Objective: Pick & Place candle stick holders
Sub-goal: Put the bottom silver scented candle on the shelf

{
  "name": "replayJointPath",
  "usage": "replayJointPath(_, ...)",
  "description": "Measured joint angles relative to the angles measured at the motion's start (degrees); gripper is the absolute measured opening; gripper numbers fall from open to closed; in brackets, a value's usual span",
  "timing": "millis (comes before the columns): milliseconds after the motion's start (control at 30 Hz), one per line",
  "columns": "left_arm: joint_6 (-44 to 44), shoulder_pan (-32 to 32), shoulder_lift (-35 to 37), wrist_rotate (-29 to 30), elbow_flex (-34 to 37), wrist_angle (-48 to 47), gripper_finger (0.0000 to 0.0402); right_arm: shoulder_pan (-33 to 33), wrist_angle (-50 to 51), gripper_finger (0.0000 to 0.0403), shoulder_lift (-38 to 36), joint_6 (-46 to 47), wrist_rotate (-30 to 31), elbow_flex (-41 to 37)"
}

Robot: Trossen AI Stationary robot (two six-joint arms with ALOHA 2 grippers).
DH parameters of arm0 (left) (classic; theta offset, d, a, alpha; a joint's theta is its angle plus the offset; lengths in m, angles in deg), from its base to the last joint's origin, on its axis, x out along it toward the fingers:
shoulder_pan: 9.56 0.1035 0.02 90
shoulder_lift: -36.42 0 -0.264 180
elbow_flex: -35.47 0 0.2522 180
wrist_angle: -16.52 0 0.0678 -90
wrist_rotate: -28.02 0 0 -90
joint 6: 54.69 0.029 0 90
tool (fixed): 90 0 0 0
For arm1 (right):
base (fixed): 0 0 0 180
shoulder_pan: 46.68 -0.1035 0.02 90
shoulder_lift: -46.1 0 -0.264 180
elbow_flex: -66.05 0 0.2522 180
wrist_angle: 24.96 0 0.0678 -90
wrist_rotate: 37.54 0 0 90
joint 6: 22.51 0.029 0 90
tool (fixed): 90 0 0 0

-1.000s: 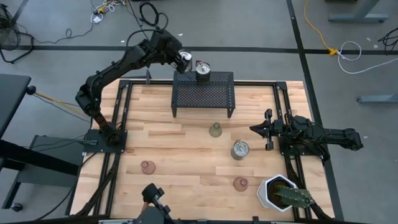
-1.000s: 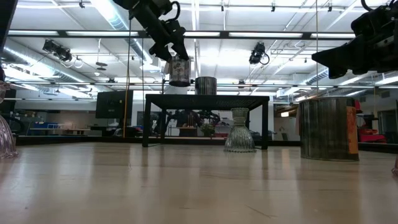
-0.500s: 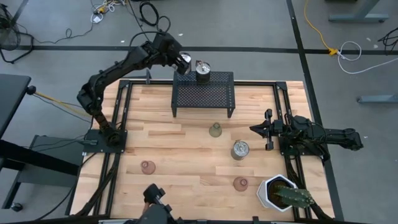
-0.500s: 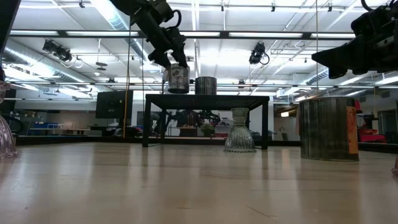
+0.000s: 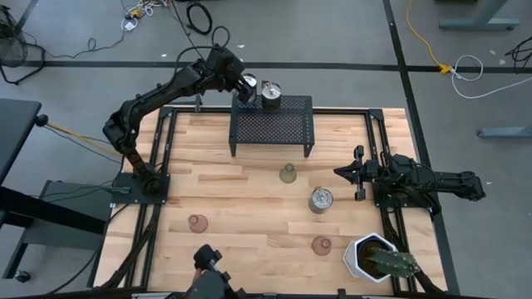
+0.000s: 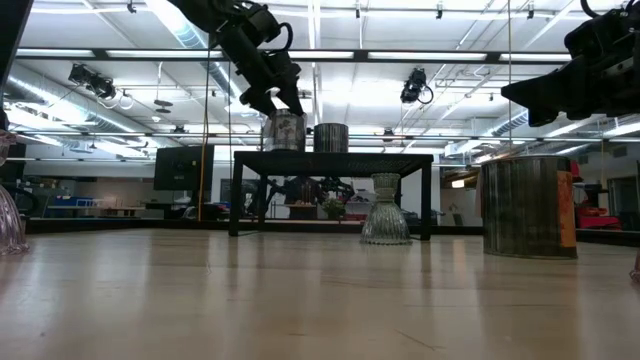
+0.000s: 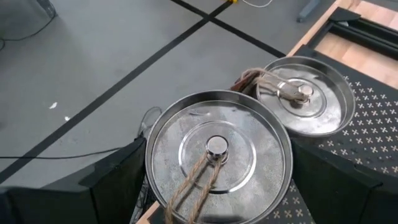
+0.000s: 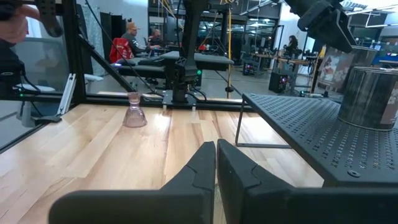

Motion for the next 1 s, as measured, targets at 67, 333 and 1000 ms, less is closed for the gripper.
replayJointPath(67,0.00,0.07,0.00,-0.02,0.00,0.38,0.0366,0.00,0.00,0.0020,-0.01,0.01,0.00,0.00)
replayJointPath(333,0.39,0.11,0.00,-0.02,0.00,2.33,0.0366,0.01,0.01,0.0020,-0.01,0.02,0.00,0.00)
replayJointPath(1000,0.63,0.37,3.08,-0.50,4.42,7.63,0.0366,0.01,0.02,0.0020,-0.01,0.00,0.01,0.01)
